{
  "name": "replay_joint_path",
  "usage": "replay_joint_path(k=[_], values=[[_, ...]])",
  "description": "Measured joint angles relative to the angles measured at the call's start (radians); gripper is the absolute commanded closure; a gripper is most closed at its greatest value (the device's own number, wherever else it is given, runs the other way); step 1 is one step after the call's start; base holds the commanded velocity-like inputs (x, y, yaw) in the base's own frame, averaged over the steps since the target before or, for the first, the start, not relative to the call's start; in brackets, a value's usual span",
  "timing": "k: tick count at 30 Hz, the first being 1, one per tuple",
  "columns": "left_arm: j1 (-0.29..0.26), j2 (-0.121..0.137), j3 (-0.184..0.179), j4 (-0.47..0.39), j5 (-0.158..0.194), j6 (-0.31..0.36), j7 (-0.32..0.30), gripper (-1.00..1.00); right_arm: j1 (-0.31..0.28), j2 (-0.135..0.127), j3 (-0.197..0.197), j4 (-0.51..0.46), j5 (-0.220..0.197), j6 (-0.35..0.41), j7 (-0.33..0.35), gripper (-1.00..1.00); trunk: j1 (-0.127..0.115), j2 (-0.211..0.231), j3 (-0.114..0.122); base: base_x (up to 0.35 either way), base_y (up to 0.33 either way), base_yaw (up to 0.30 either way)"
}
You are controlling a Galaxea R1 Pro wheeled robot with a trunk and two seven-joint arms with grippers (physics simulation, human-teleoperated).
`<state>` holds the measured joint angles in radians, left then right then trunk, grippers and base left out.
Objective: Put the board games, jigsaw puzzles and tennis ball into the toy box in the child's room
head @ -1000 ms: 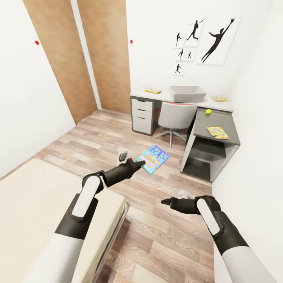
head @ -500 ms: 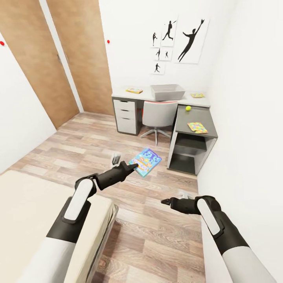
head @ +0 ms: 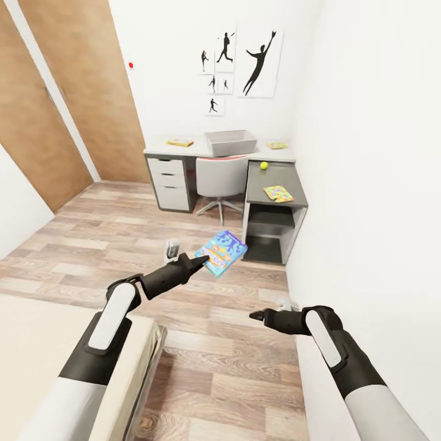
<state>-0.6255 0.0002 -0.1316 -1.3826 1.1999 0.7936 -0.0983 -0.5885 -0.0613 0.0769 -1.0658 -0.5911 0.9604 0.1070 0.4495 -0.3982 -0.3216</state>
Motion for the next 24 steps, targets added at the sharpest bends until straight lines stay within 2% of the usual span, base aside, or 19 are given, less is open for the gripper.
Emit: replay_joint_path(k=[8,24], values=[[0.006,0.005,0.001,-0.006,-0.001,0.0,-0.005,1.0,0.0,0.0,-0.001,0.0,0.0,-0.001,0.0,-1.0,0.0,0.0,0.0,0.0,0.001,-0.183],[0.01,0.013,0.002,-0.008,0.003,0.001,-0.007,1.0,0.001,0.001,-0.001,0.0,0.001,-0.001,0.0,-1.0,0.0,0.0,0.0,0.0,0.073,-0.036]])
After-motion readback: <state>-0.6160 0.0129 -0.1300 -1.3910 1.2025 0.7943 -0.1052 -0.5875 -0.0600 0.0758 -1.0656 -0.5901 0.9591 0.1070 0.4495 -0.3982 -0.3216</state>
